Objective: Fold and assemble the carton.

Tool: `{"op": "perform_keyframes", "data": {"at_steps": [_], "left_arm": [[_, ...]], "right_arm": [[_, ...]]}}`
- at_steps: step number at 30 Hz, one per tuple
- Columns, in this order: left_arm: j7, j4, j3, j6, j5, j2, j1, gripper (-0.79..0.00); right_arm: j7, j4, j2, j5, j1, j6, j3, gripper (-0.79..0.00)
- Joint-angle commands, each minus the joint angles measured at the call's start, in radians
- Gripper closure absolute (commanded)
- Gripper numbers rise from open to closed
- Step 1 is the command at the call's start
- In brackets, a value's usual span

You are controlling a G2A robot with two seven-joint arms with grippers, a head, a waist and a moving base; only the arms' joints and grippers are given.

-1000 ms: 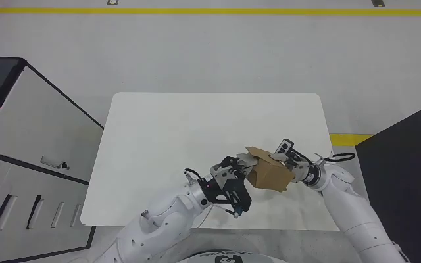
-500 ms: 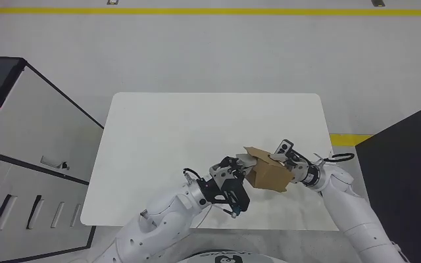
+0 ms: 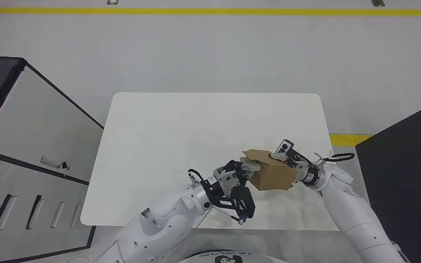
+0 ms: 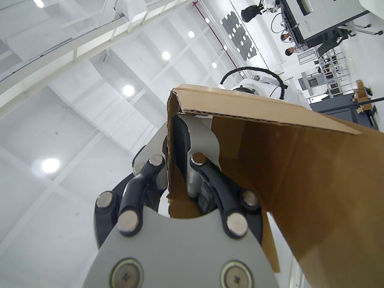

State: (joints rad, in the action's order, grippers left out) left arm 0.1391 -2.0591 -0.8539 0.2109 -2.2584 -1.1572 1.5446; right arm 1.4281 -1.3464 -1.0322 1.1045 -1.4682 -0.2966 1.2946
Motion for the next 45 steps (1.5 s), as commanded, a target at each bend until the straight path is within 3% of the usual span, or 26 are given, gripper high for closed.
{"op": "perform_keyframes", "data": {"at_steps": [1,45], "left_arm": [[-0.001,0.0,0.005,0.0,-0.014,0.0,-0.001,0.0],[0.024,-0.003,0.014,0.024,0.028,-0.001,-0.001,0.0]], "right_arm": [[0.001,0.0,0.0,0.0,0.0,-0.001,0.0,0.0],[0.034,-0.036,0.004,-0.036,-0.004,0.059,0.005,0.0]]}}
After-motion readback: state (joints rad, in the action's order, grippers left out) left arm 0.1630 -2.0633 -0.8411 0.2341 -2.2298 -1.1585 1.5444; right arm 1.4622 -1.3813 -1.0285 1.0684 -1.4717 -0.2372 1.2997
